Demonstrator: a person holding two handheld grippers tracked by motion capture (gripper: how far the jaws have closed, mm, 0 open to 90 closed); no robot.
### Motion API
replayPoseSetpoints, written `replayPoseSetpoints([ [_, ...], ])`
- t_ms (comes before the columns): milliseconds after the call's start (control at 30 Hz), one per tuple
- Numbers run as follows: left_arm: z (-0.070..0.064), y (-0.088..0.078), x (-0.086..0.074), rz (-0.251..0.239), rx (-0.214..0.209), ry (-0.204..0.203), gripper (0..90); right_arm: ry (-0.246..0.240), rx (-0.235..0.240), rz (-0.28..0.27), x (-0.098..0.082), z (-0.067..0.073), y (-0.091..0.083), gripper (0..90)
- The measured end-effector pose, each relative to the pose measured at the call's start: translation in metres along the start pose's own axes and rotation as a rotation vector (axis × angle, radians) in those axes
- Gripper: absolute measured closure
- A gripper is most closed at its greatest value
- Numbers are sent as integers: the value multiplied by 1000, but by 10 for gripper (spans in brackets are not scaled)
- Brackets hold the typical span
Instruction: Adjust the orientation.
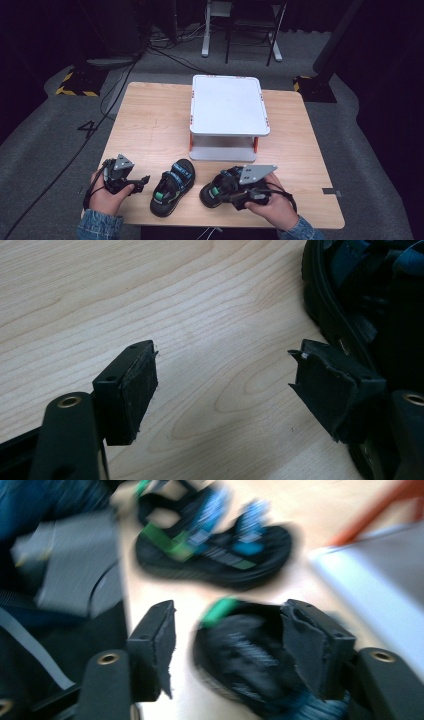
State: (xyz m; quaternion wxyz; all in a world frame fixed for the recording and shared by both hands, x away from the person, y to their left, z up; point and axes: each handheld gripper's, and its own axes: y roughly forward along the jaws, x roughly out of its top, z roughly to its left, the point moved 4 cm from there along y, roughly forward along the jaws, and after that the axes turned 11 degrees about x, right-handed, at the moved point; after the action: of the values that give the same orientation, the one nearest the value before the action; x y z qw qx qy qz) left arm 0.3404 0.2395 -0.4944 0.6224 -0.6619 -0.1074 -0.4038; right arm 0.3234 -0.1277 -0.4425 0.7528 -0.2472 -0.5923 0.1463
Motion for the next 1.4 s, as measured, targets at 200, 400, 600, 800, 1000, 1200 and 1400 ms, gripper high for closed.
replayPoseSetpoints([
  [200,0,0,0,0,2,1,255,185,-173,-21,-25,-28,-18,420],
  [400,-1,2,-1,9,-5,2,255,239,-131,-3,-31,-26,7,484],
  [600,-1,2,-1,6,-2,1,255,262,-188,14,-28,-28,23,622],
  [800,1,0,-4,6,3,-8,255,221,-193,-30,-19,-34,20,671],
  [1000,6,-9,-14,7,28,-40,255,112,-187,-38,7,-48,24,671],
  [1200,11,-16,-24,13,47,-64,255,6,-176,6,23,-78,47,667],
  [1400,16,-19,-32,20,60,-85,255,-59,-153,16,26,-90,59,618],
])
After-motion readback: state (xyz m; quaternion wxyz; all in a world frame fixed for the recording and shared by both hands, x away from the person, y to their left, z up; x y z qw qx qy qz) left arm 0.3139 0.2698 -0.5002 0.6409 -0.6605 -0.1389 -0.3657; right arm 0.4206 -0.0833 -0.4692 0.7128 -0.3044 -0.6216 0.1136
